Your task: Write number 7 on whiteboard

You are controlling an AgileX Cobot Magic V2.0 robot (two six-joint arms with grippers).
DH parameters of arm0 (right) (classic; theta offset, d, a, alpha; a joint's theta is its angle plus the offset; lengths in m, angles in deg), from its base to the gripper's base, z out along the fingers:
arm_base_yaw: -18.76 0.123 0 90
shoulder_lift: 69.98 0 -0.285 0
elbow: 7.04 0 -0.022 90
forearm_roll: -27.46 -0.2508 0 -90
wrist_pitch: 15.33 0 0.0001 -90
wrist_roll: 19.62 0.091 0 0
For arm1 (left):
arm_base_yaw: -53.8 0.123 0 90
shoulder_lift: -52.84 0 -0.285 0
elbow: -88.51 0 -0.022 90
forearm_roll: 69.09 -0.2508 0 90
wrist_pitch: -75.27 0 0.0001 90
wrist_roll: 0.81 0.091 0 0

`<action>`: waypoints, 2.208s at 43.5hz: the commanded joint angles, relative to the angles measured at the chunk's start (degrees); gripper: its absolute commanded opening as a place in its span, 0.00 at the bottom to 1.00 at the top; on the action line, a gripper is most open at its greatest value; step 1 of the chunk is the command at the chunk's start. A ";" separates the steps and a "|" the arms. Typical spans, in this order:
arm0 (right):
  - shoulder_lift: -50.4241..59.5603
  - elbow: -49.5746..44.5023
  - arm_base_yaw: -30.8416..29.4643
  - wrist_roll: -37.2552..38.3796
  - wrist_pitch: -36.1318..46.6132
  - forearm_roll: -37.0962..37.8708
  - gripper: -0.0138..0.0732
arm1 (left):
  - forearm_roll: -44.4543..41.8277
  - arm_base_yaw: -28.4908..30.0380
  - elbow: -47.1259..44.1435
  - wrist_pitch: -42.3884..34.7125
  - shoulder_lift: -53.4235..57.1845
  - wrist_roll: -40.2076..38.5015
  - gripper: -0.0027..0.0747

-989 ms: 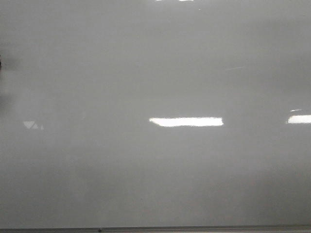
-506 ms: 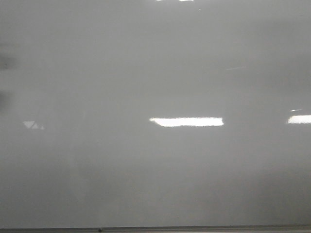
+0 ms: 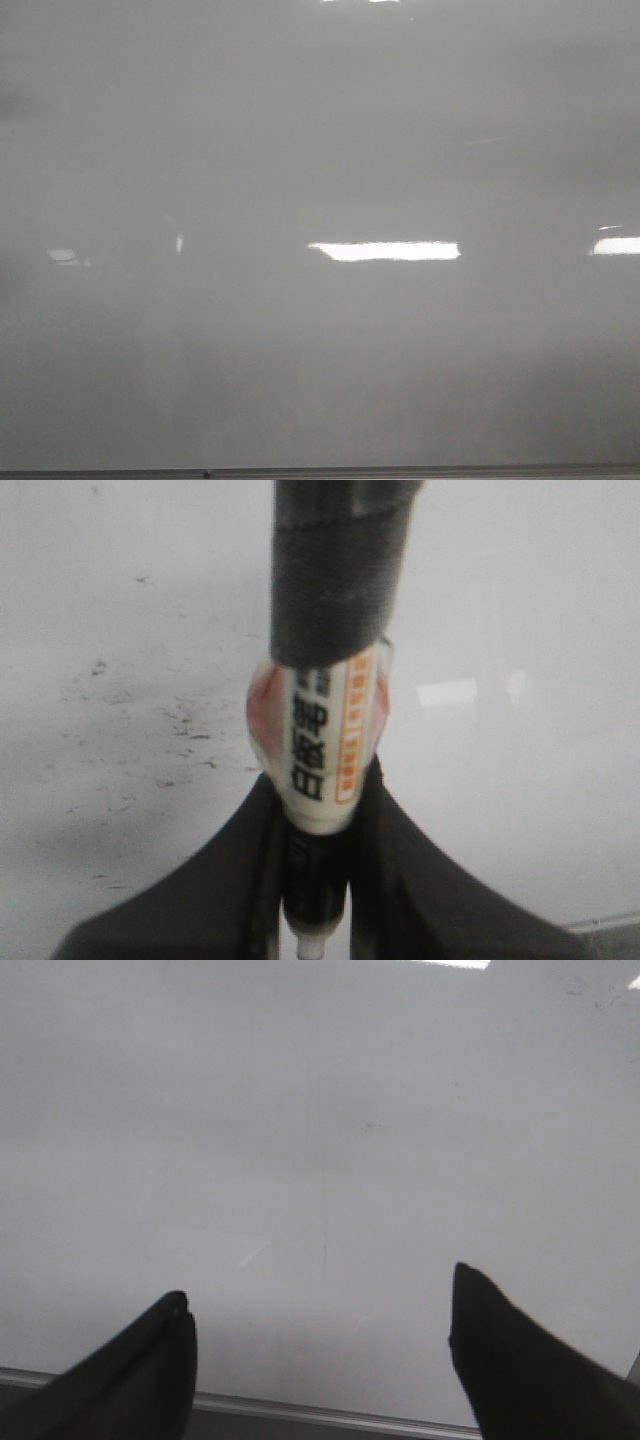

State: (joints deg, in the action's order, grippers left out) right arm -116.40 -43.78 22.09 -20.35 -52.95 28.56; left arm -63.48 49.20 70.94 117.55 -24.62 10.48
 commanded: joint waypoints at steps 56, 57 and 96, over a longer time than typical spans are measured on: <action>-23.19 12.41 30.90 -61.05 -8.20 -40.93 0.73 | 13.11 -43.92 9.46 15.85 -10.46 38.93 0.02; -23.64 12.74 31.46 -60.98 -8.20 -40.97 0.73 | 13.11 -44.05 9.46 15.85 -10.46 38.93 0.02; -28.08 15.11 33.00 -60.08 -8.48 -43.18 0.09 | 13.11 -44.05 9.46 14.87 -10.46 38.38 0.35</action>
State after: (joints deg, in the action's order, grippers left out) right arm -145.44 -30.72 54.99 -80.31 -62.61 -10.65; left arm -51.98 5.60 78.54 134.98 -36.65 49.47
